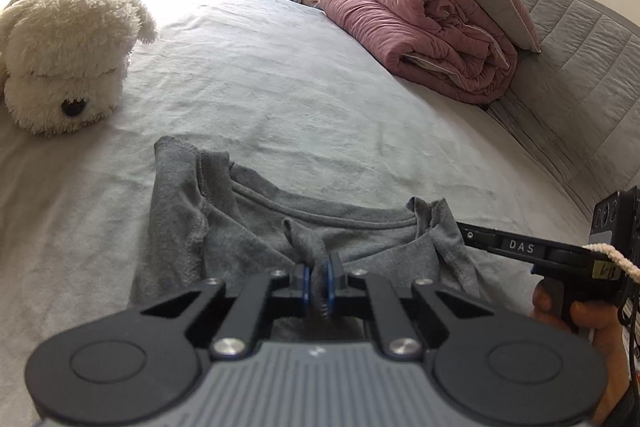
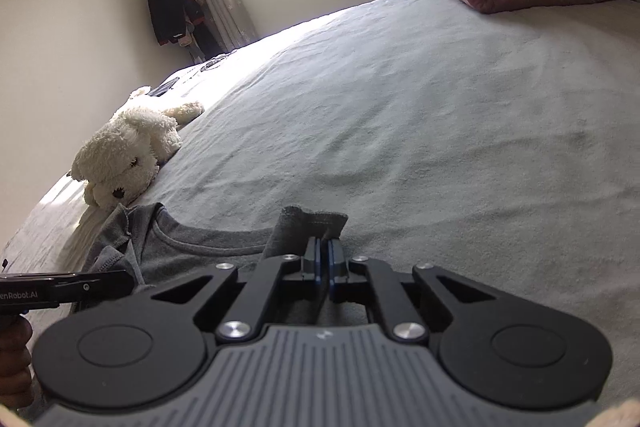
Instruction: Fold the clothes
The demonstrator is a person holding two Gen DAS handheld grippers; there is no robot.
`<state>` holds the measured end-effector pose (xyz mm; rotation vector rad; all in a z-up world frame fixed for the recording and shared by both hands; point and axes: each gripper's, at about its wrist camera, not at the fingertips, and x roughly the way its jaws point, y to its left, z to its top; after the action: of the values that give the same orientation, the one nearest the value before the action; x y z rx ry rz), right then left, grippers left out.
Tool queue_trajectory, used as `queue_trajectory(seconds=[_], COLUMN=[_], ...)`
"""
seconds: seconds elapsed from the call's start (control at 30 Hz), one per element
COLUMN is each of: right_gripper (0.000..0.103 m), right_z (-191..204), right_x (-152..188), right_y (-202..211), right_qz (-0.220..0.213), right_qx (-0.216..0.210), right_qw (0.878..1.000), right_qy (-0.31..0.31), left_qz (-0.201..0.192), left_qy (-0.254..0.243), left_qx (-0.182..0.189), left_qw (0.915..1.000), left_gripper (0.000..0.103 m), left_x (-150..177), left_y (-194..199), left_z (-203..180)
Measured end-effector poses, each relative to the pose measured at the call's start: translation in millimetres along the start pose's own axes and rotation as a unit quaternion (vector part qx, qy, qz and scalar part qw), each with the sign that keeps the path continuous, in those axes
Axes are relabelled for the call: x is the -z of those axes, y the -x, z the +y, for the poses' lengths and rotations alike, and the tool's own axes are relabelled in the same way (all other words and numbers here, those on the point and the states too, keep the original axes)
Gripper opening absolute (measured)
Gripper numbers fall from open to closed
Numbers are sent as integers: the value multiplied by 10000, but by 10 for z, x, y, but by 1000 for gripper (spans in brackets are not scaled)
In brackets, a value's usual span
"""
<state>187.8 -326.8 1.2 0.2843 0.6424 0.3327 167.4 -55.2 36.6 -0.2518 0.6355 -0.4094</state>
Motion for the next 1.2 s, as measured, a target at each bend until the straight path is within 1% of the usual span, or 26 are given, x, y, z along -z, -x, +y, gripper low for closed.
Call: queue_trajectory(seconds=[0.1,0.2,0.3,0.37,0.4,0.47,0.5,0.53,0.6,0.73,0.8,0.9,1.0,1.03,1.07,1.1,1.13,1.2], right_gripper=[5,2,0,0,1,4,16,24,30,31,31,31,32,27,19,9,5,5], right_z=[3,1,0,-24,-23,-51,-81,-113,-161,-246,-259,-153,29,109,172,207,198,156], right_x=[-10,-29,-12,15,8,-31,-43,-50,-52,-100,-109,-93,-53,-31,0,22,13,-20], right_y=[35,66,21,-17,1,51,62,52,48,137,147,90,32,3,-24,-53,-40,8], right_qz=[-103,-161,-99,-50,-66,-88,-105,-61,-32,-230,-195,-13,33,44,43,57,47,15], right_qx=[189,290,556,666,577,237,164,144,-16,-452,-597,-506,-354,-149,135,352,359,357], right_qw=[9997,9994,9982,9974,9980,9997,9997,9995,9987,9933,9916,9945,9980,9996,9999,9992,9992,9993], right_qy=[73,94,219,254,261,13,-156,-291,-506,-1039,-1131,-912,-516,-228,30,160,150,95], left_qz=[-209,-569,-631,-499,-422,-408,-422,-441,-477,-450,-459,-483,-486,-487,-490,-492,-493,-516], left_qy=[-65,-50,-73,0,42,182,190,178,156,113,136,122,85,73,75,81,88,98], left_qx=[15,12,-1,5,9,108,132,147,176,145,170,186,180,178,176,172,169,154], left_qw=[9998,9984,9980,9988,9991,9989,9988,9988,9986,9988,9987,9986,9986,9986,9986,9986,9986,9985], left_gripper=[6,6,6,7,7,7,7,7,7,7,7,8,8,8,8,8,8,8], left_x=[41,24,32,51,62,71,72,73,74,100,103,106,113,115,116,115,115,113], left_y=[8,114,85,16,-21,-19,-12,-4,11,-1,0,4,1,0,0,1,2,13], left_z=[25,83,120,159,179,225,222,211,190,174,182,171,150,144,143,146,149,154])
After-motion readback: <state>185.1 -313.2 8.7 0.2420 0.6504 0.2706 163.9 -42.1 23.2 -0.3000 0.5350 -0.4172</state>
